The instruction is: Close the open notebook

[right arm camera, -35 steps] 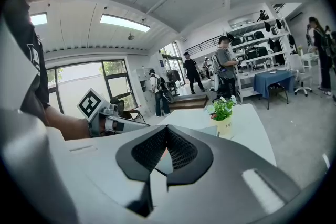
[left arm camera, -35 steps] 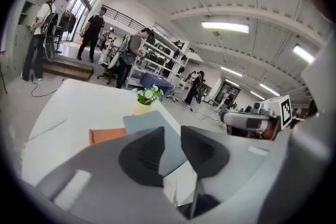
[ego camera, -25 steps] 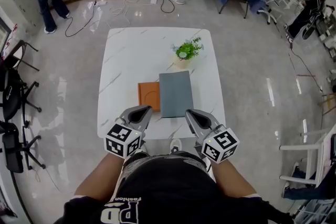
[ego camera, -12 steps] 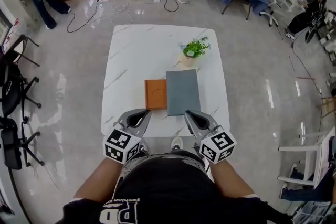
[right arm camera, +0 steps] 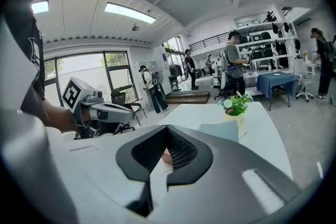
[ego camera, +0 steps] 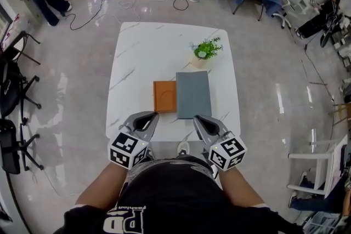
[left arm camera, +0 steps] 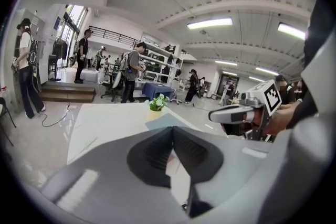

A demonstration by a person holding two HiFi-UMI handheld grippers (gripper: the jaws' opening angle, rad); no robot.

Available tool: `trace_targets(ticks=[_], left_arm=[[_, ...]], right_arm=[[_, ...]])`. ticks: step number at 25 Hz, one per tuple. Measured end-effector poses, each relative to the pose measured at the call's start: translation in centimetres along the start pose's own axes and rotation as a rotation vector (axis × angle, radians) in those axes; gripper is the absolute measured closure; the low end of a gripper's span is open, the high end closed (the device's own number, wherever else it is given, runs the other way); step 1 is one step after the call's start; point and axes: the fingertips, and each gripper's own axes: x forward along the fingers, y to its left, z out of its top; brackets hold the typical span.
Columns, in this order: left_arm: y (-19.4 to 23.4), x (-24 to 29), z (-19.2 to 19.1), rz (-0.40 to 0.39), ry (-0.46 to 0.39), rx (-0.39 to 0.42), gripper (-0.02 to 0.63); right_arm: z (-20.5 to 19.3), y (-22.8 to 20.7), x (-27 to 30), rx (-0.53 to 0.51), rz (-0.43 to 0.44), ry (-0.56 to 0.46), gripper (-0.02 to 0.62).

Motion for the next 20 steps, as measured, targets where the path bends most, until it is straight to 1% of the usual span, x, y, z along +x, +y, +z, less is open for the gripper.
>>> trace_targets(ticks=[7,20], left_arm=[[-0.2,0.4,0.3,-0.01,-0.003,0.008,0.548],[-0.3,0.7,1.1,-0.005,-0.002,0.037,0.548]], right_arm=[[-0.1,-0.1,0.0,-0.002,-0.003,0.004,0.595],[0.4,-0.3,0.2,-0.016,0.012,0.005,0.595]])
